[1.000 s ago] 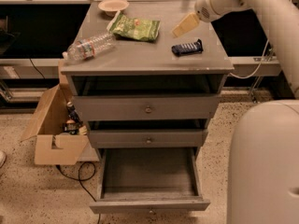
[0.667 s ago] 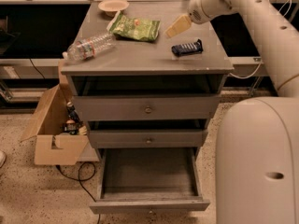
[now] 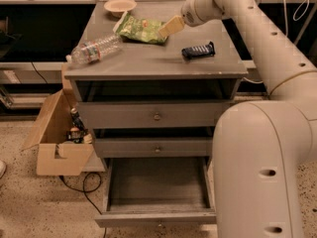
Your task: Place green jalapeno chip bag into bottom drawer
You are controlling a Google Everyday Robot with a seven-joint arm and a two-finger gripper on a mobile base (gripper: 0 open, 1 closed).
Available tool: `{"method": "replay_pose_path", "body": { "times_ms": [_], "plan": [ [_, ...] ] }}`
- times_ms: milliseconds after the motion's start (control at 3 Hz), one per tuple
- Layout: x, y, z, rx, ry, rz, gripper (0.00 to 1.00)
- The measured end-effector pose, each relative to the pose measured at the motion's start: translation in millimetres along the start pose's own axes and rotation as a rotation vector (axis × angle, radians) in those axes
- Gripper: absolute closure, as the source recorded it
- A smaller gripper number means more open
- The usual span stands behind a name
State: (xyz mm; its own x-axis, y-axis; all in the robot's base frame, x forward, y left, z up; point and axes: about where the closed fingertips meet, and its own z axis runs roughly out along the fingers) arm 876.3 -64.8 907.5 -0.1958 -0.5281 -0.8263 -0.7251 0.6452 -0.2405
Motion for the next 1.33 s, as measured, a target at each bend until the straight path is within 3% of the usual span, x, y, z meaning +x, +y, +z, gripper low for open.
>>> {"method": "replay_pose_path", "body": {
  "times_ms": [333, 667, 1333],
  "plan": [
    [-10.6, 27.0, 39.3, -0.060, 0.005, -0.033, 0.00],
    [-7.4, 29.7, 51.7, -0.058, 0.012, -0.040, 0.00],
    [-9.4, 20.3, 86.3, 0.004, -0.006, -0.067, 0.00]
  ]
}}
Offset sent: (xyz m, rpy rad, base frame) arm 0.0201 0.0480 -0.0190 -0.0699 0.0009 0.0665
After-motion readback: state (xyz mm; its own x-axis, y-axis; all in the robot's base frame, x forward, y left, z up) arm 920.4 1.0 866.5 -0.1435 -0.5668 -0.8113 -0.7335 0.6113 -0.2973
